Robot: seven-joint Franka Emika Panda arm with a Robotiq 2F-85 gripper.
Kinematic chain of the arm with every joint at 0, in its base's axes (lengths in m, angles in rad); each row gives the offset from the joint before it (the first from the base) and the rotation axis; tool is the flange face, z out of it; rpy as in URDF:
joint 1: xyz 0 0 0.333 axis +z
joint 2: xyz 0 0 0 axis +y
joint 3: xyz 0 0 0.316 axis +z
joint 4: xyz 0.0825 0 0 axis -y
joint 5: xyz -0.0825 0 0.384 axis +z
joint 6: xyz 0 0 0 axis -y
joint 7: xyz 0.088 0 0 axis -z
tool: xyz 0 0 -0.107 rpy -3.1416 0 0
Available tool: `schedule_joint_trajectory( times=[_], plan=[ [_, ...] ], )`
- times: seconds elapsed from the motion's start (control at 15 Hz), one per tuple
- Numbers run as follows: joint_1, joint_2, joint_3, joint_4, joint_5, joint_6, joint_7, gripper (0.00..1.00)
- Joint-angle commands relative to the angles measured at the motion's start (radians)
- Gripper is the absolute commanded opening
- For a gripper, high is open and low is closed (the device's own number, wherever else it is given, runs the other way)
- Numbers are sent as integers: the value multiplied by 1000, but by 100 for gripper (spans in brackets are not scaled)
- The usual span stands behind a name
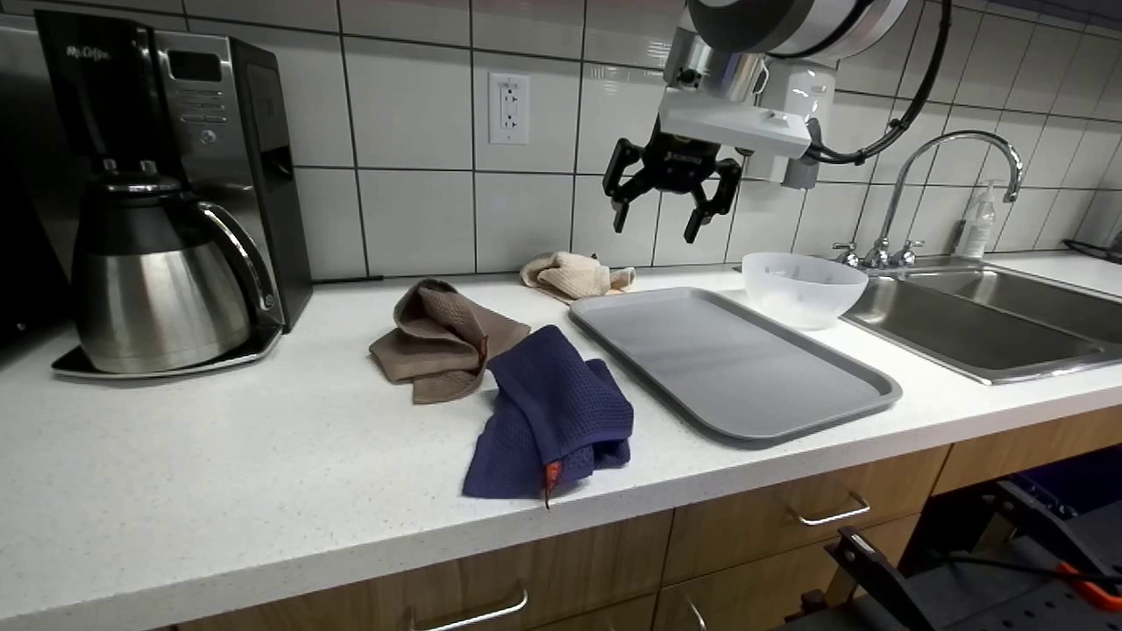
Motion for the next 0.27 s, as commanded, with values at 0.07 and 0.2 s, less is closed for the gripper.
schedule_joint_trajectory(
  times=[0.07, 0.2],
  plan=[
    [-44, -4, 44, -3, 8, -1, -7, 100],
    [-45, -4, 44, -5, 8, -1, -7, 100]
  ],
)
